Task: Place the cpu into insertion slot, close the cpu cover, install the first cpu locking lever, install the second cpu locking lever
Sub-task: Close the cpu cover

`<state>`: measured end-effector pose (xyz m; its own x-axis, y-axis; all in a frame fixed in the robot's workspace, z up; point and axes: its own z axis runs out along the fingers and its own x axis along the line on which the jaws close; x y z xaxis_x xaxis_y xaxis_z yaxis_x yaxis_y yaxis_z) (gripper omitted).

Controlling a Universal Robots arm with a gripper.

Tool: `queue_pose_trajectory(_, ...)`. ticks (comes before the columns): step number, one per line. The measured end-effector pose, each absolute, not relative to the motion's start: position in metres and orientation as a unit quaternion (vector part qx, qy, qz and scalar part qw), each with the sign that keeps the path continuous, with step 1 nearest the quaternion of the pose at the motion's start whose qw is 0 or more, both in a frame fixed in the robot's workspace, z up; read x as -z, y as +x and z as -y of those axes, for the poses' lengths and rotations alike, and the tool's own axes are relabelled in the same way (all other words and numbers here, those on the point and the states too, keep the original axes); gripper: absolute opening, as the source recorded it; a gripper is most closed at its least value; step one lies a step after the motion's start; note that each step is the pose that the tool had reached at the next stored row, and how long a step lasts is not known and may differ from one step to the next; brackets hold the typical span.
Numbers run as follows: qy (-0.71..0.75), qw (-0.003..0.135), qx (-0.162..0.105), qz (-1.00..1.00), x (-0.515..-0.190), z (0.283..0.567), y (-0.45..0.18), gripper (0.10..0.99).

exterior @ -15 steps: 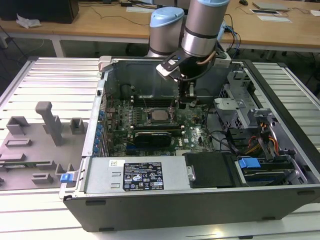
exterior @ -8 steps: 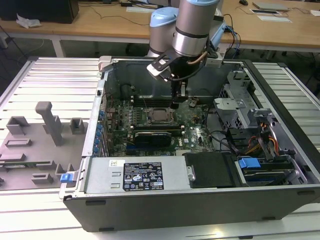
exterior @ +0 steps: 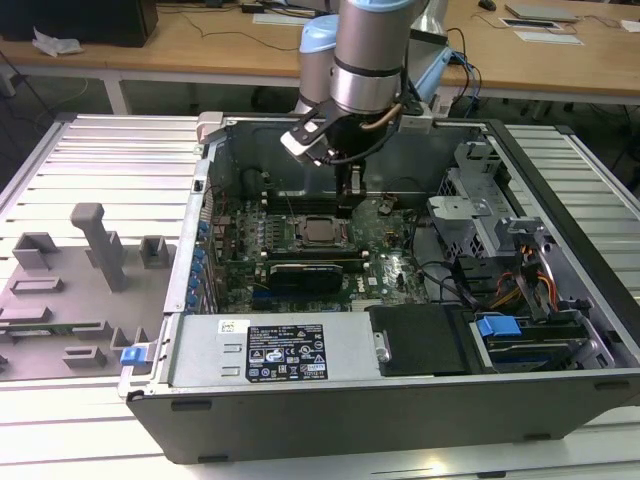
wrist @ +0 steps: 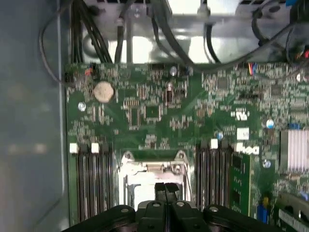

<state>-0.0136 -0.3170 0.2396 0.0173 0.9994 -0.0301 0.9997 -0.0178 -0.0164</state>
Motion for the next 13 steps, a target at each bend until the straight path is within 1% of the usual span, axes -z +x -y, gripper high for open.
queue_pose_trajectory(3,0.713,0.006,0.015,-0.701,-0.231,0.317,-0.035,0.106)
queue_pose_trajectory(8,0.711,0.006,0.015,-0.703,-0.231,0.317,-0.035,0.106)
queue_pose_trajectory(13,0.675,0.008,0.015,-0.738,-0.231,0.317,-0.035,0.106)
